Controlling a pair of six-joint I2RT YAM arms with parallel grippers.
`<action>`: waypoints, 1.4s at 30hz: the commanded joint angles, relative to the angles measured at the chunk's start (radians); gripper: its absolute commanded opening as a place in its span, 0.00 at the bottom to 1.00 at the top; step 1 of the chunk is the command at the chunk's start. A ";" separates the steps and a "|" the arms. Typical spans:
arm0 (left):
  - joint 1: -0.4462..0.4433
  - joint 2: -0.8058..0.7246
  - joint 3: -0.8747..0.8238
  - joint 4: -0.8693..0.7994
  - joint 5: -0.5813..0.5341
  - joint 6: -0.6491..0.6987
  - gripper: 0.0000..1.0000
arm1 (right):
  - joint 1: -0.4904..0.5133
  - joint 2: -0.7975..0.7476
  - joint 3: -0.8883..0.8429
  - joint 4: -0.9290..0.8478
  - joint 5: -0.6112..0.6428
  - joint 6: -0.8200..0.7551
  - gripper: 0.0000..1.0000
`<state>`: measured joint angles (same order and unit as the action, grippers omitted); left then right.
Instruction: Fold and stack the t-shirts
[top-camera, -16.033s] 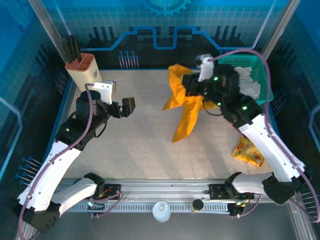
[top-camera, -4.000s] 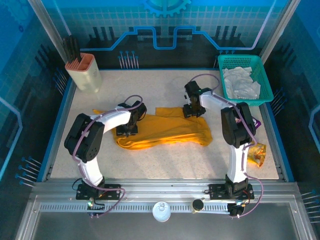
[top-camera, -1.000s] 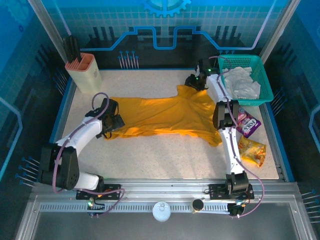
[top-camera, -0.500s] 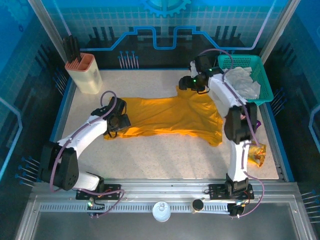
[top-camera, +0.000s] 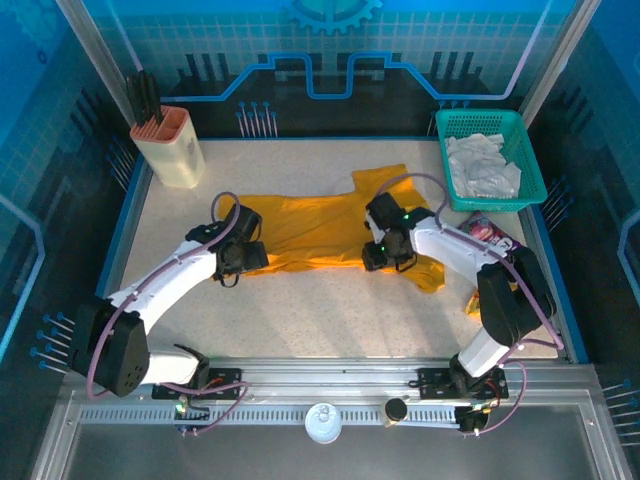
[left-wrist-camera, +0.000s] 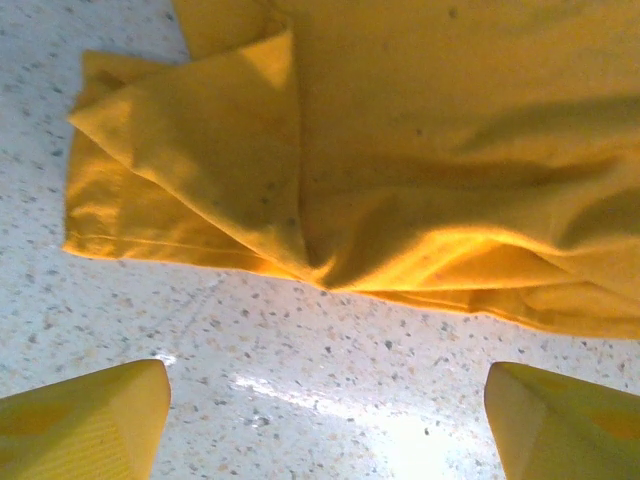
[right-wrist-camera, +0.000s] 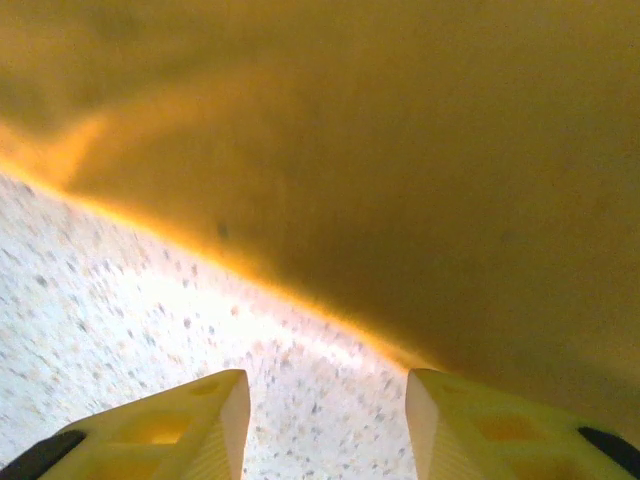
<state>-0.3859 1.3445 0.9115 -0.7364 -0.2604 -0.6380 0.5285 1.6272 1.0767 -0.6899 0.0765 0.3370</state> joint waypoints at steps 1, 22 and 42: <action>-0.036 0.047 -0.020 -0.016 0.051 -0.041 0.83 | 0.027 -0.025 -0.066 0.071 0.034 0.109 0.44; -0.079 0.256 0.045 0.062 -0.157 -0.089 0.82 | 0.068 0.066 0.013 -0.009 0.406 0.061 0.52; -0.037 0.382 0.146 0.118 -0.301 0.019 0.85 | 0.038 0.164 0.091 0.054 0.432 -0.198 0.65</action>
<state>-0.4316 1.7100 1.0344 -0.6376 -0.5266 -0.6434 0.5751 1.7607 1.1400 -0.6525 0.4980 0.1925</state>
